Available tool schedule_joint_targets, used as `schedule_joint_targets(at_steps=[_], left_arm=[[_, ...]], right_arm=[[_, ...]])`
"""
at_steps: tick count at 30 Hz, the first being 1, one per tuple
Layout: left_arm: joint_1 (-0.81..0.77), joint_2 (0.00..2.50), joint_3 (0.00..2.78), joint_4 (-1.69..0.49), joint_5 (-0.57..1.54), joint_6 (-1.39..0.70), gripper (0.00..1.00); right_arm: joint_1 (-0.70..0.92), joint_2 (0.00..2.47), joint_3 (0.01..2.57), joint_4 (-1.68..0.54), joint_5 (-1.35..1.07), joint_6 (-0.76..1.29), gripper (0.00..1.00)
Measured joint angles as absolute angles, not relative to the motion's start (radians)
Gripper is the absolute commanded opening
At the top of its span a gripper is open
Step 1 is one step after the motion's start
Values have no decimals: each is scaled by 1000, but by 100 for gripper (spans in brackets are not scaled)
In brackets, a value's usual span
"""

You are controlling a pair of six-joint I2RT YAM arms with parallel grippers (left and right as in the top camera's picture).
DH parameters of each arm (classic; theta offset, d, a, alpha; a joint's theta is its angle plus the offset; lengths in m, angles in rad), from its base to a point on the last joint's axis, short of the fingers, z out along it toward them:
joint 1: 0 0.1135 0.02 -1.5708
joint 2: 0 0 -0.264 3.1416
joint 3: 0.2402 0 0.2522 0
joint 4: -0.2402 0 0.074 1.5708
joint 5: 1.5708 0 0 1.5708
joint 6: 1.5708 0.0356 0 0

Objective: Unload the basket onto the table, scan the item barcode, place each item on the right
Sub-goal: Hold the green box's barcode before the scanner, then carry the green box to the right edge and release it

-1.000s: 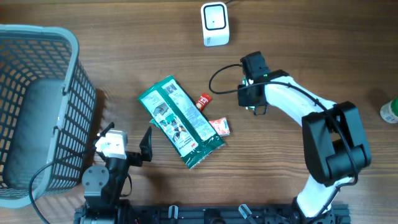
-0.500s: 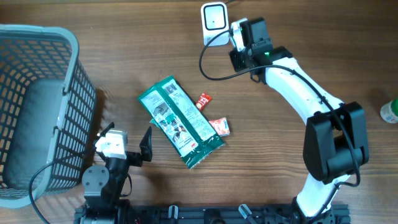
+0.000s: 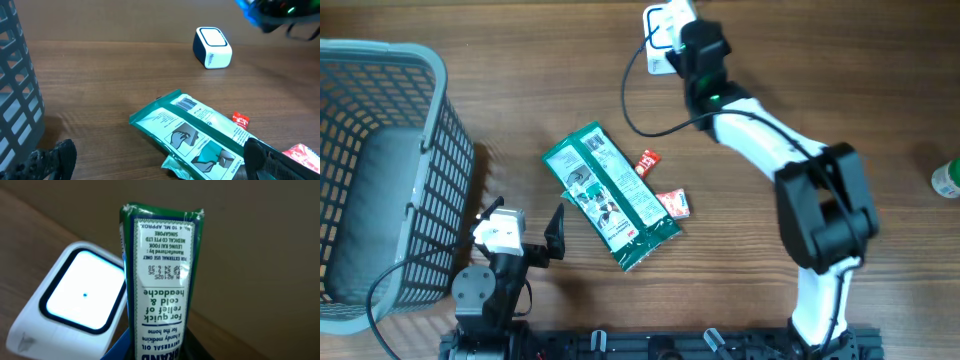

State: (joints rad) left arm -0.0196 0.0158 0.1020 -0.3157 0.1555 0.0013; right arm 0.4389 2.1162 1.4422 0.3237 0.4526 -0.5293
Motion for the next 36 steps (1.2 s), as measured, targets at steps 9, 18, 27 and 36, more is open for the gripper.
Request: schedule_joint_targets(at_steps=[9,18,27,36], left_arm=[[-20,16,102,-316,155,1,100],[-20,16,102,-316,155,1,100],[-20,16,102,-316,155,1,100],[-20,16,102,-316,155,1,100]], right_arm=[[465,2223,1443,460,596,-616,21],[457,2223,1472,186,657,-411,19],[148,2111,1504,-285,662,-110,18],[-385,2107,1492,-404,433,45,44]])
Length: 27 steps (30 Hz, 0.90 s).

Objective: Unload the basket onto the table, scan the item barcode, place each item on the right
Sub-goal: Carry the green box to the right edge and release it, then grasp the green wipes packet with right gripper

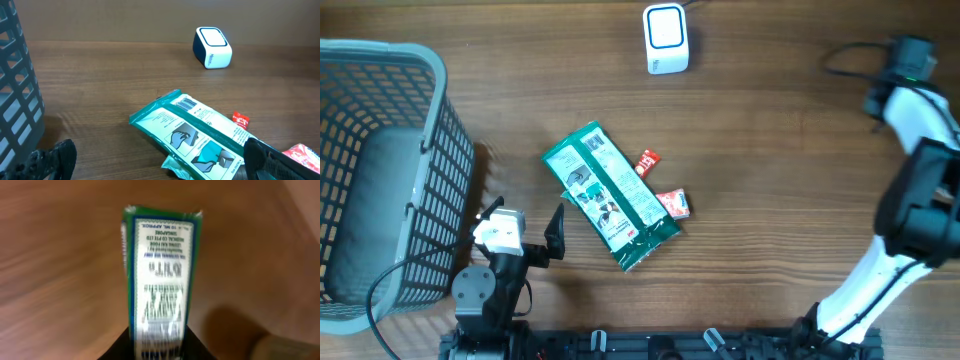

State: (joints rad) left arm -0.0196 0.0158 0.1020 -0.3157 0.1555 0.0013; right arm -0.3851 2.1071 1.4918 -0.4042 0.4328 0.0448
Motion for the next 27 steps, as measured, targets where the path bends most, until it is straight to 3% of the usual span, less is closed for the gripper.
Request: schedule_joint_targets(at_steps=[2,8,13,19,27], left_arm=[[-20,16,102,-316,155,1,100],[-20,16,102,-316,155,1,100],[-20,16,102,-316,155,1,100],[-20,16,102,-316,155,1,100],[-20,16,102,-316,155,1,100]], right_arm=[[-436,2107,1492,-405,416,52,100],[-408,2101,1503,-487,356,66,100],[-278,1953,1525,-621,53,139,100],[-7,1795,1559,-835,-683,152,100],[398,1969,1457,-754,-801,152,100]])
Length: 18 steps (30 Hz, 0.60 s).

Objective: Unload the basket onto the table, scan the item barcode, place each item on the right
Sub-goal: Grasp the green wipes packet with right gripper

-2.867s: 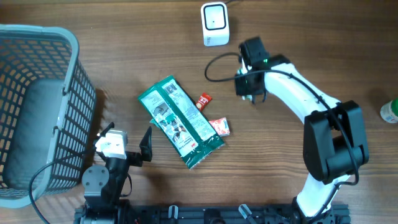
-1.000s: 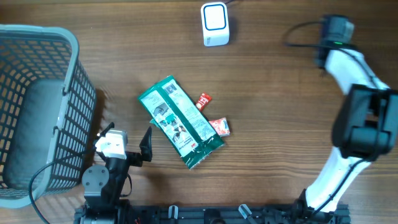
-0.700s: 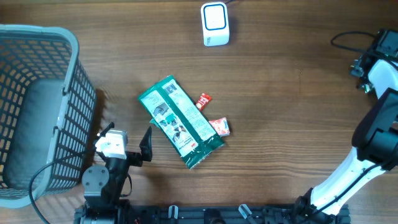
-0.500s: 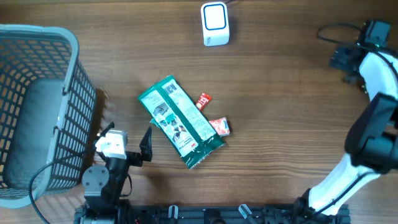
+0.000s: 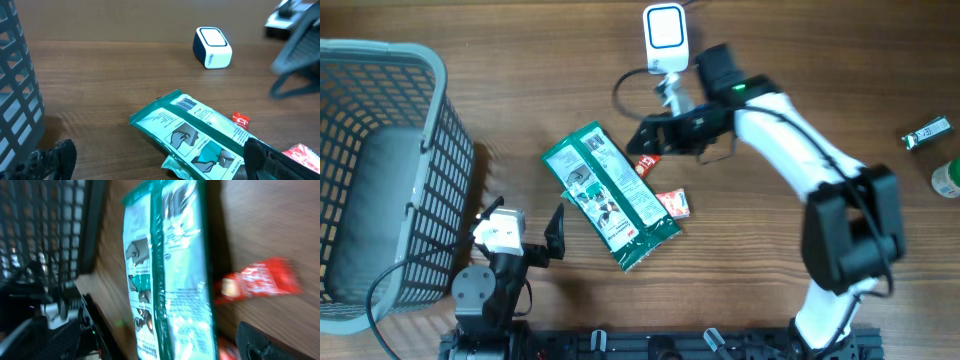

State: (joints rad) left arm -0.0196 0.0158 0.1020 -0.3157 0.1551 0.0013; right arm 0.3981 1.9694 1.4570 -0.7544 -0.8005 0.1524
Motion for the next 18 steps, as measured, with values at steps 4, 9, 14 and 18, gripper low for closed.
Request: schedule_joint_targets(at_steps=[4,9,14,18], left_arm=[[-20,16,102,-315,155,1,100],[-20,16,102,-316,155,1,100],[-20,16,102,-316,155,1,100],[-20,16,102,-316,155,1,100]], right_arm=[[490,2099,1454,-695,-800,152,98],[513,2176,1454,-682,-852,150,75],[535,2209,1451,-679,-944,149,60],[542,2209,1449,-668,-1015,144,100]])
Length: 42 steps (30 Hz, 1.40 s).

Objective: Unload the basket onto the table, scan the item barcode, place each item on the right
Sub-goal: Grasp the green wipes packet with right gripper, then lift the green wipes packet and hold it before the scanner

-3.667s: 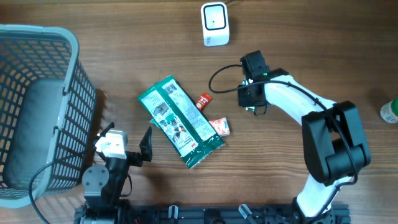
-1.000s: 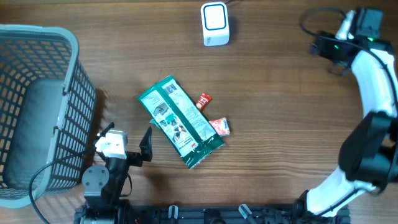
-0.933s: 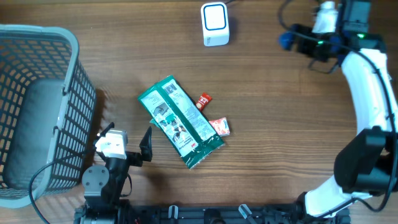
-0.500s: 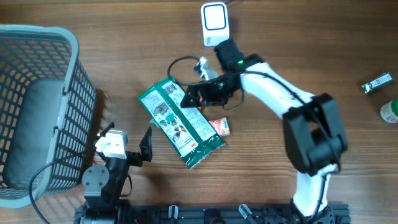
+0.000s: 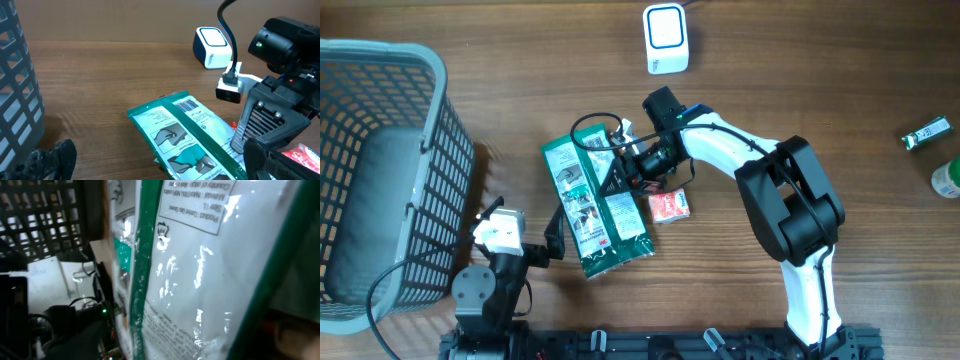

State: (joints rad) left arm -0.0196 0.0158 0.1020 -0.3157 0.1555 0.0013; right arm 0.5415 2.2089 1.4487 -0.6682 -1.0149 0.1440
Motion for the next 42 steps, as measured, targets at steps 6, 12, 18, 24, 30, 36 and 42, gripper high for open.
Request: schedule_joint_targets(at_steps=[6,12,18,24,30,36,42], left_arm=[[-20,16,102,-316,155,1,100],[-20,16,102,-316,155,1,100],[-20,16,102,-316,155,1,100],[-20,16,102,-316,155,1,100],[-20,16,102,-316,155,1,100],[-20,16,102,-316,155,1,100],[-20,16,102,-316,155,1,100]], right_arm=[[588,2209,1448,-521,-974,176,97],[685,2209,1447,-428,-827,299,4],[647,2209,1447,-432,-986,345,4],[469,2209,1446,-572,-1408,802,4],[436,2209,1446,-515,-1530,1230,4],[444,2206,1444,-408,-1536,1114,5],[445,2099,1441,-631,-1402,846,4]])
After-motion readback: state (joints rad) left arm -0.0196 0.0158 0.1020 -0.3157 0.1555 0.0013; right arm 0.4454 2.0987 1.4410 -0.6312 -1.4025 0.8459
